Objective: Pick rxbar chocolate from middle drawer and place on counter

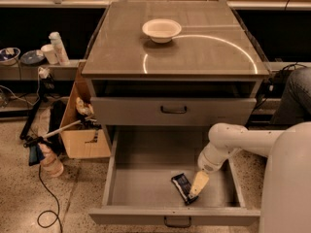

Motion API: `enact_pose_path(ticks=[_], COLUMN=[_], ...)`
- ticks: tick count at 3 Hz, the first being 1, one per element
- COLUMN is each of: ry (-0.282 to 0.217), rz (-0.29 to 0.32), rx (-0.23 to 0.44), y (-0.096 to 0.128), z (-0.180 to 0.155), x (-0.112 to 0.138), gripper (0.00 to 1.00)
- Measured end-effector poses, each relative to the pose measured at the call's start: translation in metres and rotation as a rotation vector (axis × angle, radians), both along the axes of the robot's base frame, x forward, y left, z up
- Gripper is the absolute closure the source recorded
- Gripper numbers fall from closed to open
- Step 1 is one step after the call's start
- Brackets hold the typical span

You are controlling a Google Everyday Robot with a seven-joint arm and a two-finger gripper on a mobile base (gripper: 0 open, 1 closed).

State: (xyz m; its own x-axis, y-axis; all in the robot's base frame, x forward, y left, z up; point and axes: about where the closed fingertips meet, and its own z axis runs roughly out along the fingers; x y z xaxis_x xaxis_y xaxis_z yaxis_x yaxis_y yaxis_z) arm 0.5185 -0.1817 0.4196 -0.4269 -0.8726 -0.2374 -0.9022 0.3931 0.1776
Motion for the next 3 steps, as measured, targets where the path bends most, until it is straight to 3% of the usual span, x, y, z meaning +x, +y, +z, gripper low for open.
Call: enact_pose_path(ticks=[1,2,3], ry=[0.016,0.016,0.025], rz=[-0.103,-0.103,-0.080], rx=[-0.043,-0.043,-0.020], y=[-0.003,-0.003,0.019], z=[-0.018,-0.018,-0.027], x=[-0.004,-0.004,-0.020], gripper=[0.00,0.00,0.00])
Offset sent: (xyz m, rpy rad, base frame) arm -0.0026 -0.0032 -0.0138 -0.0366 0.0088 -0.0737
